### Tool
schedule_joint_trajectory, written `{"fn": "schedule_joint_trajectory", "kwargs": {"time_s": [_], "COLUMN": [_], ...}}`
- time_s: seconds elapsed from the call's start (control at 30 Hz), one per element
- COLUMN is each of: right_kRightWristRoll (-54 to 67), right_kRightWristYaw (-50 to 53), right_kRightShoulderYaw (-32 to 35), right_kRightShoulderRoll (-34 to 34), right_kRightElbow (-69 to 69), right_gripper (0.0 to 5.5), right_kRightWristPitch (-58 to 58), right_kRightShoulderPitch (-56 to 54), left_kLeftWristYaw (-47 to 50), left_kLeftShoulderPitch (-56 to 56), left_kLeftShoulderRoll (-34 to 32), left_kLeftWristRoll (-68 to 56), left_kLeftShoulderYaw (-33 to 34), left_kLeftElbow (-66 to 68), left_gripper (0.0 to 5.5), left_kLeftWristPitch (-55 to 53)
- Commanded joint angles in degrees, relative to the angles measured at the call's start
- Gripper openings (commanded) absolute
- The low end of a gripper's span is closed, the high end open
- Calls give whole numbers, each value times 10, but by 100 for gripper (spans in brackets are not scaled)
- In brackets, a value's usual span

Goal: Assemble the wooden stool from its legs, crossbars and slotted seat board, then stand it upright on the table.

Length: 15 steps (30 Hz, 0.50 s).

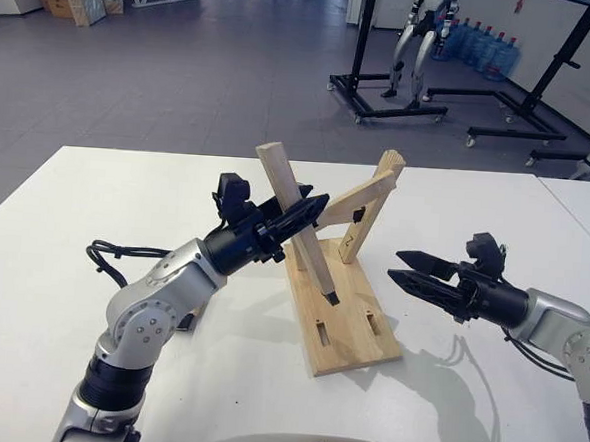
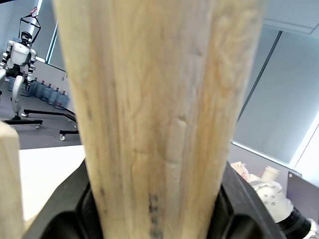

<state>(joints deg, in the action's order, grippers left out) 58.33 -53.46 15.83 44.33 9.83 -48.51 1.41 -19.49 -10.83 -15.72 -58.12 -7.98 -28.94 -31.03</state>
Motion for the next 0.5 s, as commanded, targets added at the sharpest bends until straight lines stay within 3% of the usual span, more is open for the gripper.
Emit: {"fn": "schedule_joint_trajectory", "kwargs": {"time_s": [0.03,0.3,0.5], "right_kRightWristRoll": [-40,-77,-77], "right_kRightWristYaw": [-27,-57,-53], "right_kRightShoulderYaw": [-1,-23,-48], "right_kRightShoulderRoll": [2,-16,-29], "right_kRightElbow": [-44,-65,-32], "right_gripper": [540,540,540], "right_kRightWristPitch": [21,32,17], "right_kRightShoulderPitch": [22,20,-2], "left_kLeftWristYaw": [-47,-141,-141], "left_kLeftShoulderPitch": [37,31,16], "left_kLeftShoulderRoll": [-7,-11,-14], "left_kLeftWristRoll": [21,100,107], "left_kLeftShoulderYaw": [1,-31,-24], "left_kLeftElbow": [12,70,50], "left_gripper": [204,204,204], "left_kLeftWristPitch": [7,10,-15]}}
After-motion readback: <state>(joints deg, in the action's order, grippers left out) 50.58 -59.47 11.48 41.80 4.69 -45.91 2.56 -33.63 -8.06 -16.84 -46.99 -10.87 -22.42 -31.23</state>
